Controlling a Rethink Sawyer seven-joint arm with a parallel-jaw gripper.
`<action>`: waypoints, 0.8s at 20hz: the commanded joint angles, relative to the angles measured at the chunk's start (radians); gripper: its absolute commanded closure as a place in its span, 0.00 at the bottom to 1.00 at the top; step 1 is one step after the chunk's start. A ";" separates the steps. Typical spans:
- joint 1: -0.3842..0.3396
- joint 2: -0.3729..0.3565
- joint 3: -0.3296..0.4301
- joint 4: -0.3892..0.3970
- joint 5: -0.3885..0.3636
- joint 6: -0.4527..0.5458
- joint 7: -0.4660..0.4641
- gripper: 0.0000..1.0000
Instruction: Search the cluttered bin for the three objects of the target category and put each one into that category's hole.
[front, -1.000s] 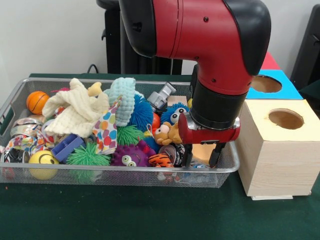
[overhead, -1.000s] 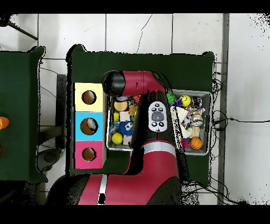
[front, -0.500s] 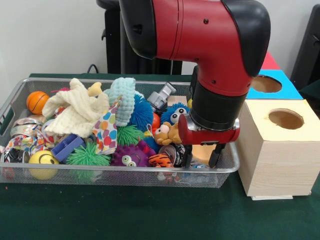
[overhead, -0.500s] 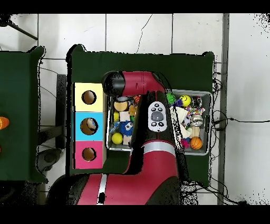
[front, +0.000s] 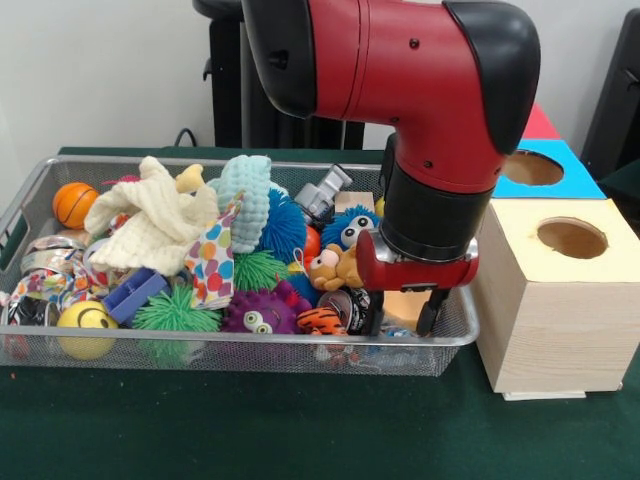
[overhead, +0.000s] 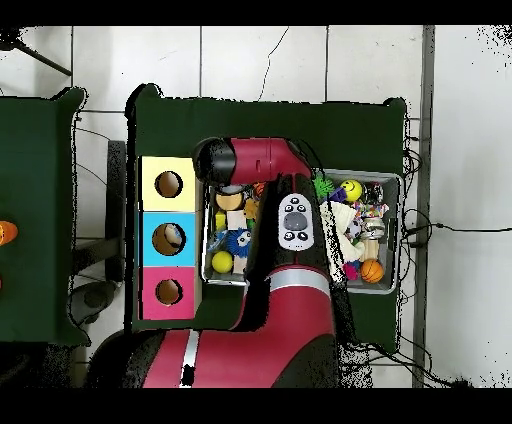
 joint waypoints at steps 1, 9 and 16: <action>-0.004 0.077 0.026 0.122 -0.019 -0.208 0.207 0.00; 0.011 0.084 0.005 0.111 0.002 -0.183 0.194 1.00; 0.016 0.079 0.003 0.114 0.005 -0.171 0.184 1.00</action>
